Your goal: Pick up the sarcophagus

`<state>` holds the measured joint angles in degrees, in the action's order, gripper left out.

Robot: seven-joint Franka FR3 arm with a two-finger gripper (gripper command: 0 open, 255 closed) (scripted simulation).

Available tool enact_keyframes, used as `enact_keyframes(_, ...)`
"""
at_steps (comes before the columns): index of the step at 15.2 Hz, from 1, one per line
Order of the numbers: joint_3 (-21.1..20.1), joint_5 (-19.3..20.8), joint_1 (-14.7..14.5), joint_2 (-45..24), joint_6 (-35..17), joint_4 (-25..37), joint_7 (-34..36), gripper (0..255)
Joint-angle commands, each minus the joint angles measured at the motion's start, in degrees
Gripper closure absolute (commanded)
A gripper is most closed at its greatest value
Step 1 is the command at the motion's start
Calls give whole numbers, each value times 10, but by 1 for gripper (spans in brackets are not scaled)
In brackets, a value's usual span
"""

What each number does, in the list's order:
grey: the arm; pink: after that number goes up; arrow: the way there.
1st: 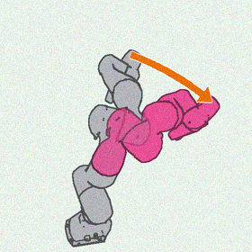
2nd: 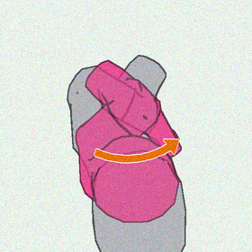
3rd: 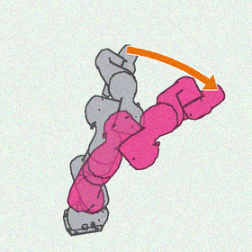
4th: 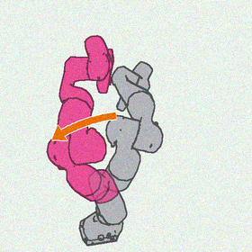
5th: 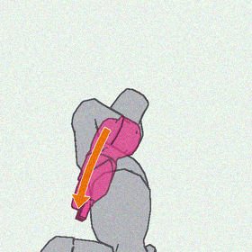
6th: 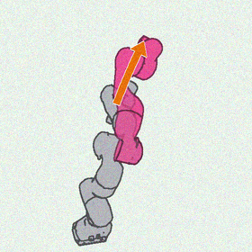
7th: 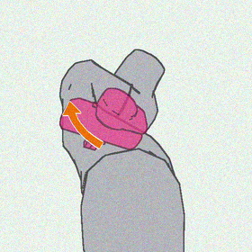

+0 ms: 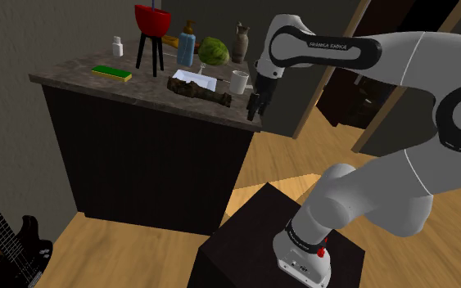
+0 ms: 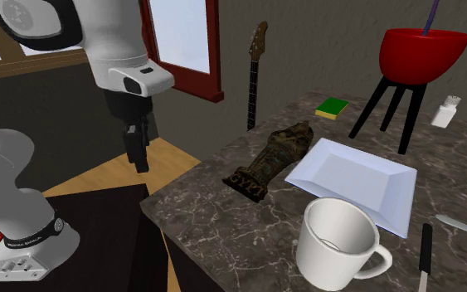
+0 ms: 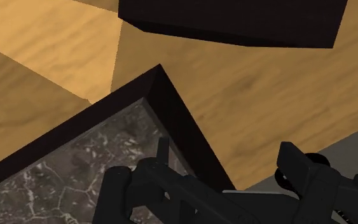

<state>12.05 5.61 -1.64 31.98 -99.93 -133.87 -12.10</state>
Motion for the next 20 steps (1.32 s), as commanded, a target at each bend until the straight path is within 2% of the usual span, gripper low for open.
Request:
enact_keyframes(1, 18, 4, -8, -31, -29, 18, -46, 0)
enact_keyframes(5, 52, -4, -26, -104, -79, 68, -134, 0)
enact_keyframes(9, 80, -29, -43, -180, -119, 129, -225, 0)
enact_keyframes(14, 103, -83, -57, -279, -148, 221, -341, 0)
enact_keyframes(19, 107, -148, -53, -379, -154, 331, -452, 0)
enact_keyframes(20, 106, -149, -53, -380, -162, 325, -453, 0)
